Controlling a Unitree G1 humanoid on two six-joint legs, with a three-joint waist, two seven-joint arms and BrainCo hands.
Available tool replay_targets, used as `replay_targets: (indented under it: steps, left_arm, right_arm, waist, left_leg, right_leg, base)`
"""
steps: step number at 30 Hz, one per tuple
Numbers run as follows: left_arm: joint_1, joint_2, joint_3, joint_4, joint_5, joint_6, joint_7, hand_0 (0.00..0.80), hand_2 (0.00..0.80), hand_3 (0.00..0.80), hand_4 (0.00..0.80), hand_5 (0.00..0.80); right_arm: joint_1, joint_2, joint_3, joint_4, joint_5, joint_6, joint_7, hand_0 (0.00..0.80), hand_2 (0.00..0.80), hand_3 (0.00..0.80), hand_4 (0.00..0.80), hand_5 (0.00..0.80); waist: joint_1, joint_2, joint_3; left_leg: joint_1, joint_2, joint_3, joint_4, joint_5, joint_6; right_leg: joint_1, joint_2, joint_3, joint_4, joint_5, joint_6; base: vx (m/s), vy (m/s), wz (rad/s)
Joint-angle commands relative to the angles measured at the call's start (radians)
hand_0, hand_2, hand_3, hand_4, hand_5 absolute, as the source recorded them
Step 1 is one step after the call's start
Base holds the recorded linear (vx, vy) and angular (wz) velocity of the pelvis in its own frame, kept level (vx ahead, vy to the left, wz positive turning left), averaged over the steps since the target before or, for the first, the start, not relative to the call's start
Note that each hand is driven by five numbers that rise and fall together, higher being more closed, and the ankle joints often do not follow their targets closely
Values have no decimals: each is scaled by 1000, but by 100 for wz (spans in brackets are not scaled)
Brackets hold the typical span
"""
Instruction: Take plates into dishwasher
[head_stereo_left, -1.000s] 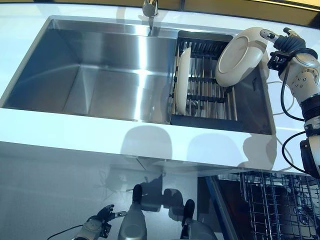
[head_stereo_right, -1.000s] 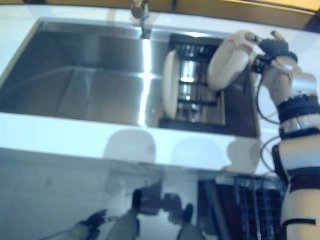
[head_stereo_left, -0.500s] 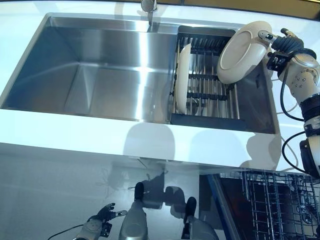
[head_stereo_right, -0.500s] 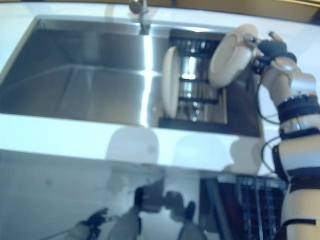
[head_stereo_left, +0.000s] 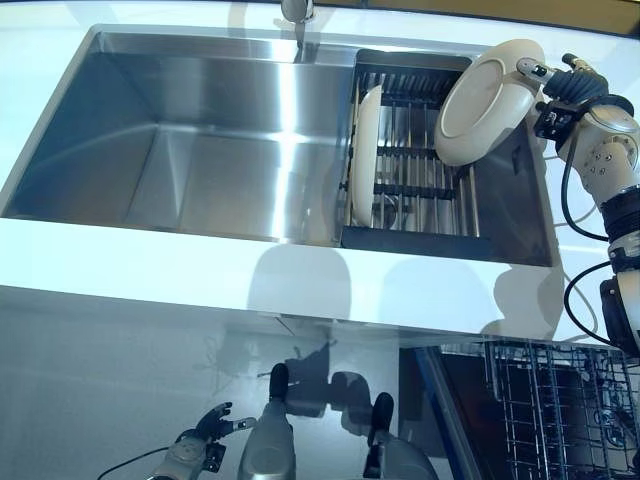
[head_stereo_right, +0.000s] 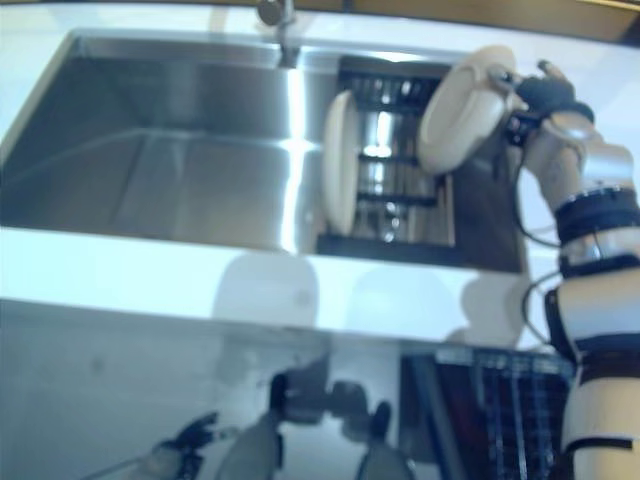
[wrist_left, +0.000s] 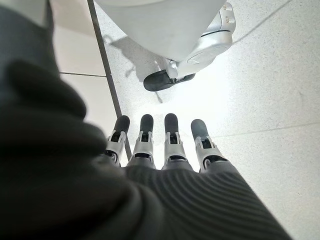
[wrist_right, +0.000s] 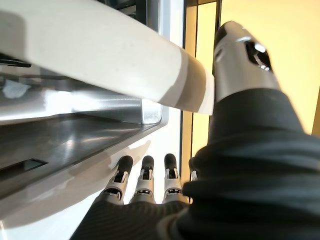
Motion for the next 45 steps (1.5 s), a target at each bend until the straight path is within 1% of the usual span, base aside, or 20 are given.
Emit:
replay_targets:
  steps: [1, 15, 29, 33, 34, 35, 37, 45]
  left_arm:
    - [-6, -11, -60, -4, -47, -32, 8, 0, 0, 0, 0, 0]
    - [0, -10, -57, -15, -41, -36, 11, 0, 0, 0, 0, 0]
    - [-4, -13, -60, -20, -51, -43, 15, 0, 0, 0, 0, 0]
    - [-6, -15, -61, -25, -55, -46, 15, 0, 0, 0, 0, 0]
    - [-5, -15, -61, -25, -56, -48, 15, 0, 0, 0, 0, 0]
    - [-6, -15, -61, -25, -57, -49, 16, 0, 0, 0, 0, 0]
    - [-7, -14, -63, -29, -60, -47, 17, 0, 0, 0, 0, 0]
    - [-5, -8, -64, -32, -64, -53, 7, 0, 0, 0, 0, 0]
  right_arm:
    - [-93, -4, 47, -31, 39, -16, 32, 0, 0, 0, 0, 0]
    - [-96, 18, 50, -55, 38, -23, 30, 0, 0, 0, 0, 0]
    - [-90, 30, 50, -58, 47, 1, 44, 0, 0, 0, 0, 0]
    - [-92, 37, 56, -47, 37, 14, 63, 0, 0, 0, 0, 0]
    - [-92, 35, 56, -43, 36, 15, 66, 314, 314, 314, 314, 314]
    - [-94, 35, 57, -38, 23, 11, 59, 800, 800, 800, 800, 800]
    - [-102, 31, 62, -31, 2, 14, 48, 800, 800, 800, 800, 800]
    - [-136, 6, 90, -2, -88, -22, 1, 800, 800, 800, 800, 800]
  waist:
    - [29, -34, 18]
    - [35, -39, 12]
    - [34, -37, 20]
    - [38, -35, 21]
    - [38, -36, 21]
    - [39, -36, 21]
    - [39, -37, 21]
    - [41, -47, 17]
  left_leg:
    - [9, -82, -13, -3, -54, 35]
    - [17, -83, -13, -3, -54, 37]
    - [19, -84, -12, -3, -53, 39]
    - [16, -84, -13, -3, -52, 38]
    - [16, -84, -13, -3, -52, 38]
    - [15, -85, -14, -3, -52, 38]
    - [14, -85, -14, -3, -52, 38]
    - [20, -82, -13, -3, -52, 37]
  right_leg:
    - [-83, 1, -16, -1, 77, -12]
    - [-72, -2, -24, -1, 78, -11]
    - [-74, -3, -21, -1, 81, -12]
    - [-74, -3, -24, -1, 79, -13]
    - [-74, -3, -25, -1, 80, -13]
    - [-74, -3, -25, -1, 79, -13]
    - [-75, -2, -25, -1, 79, -13]
    - [-69, -1, -26, -1, 80, -9]
  base:
    - [0, 0, 0]
    - [0, 0, 0]
    - [0, 0, 0]
    - [0, 0, 0]
    - [0, 0, 0]
    - [0, 0, 0]
    - [0, 0, 0]
    - [0, 0, 0]
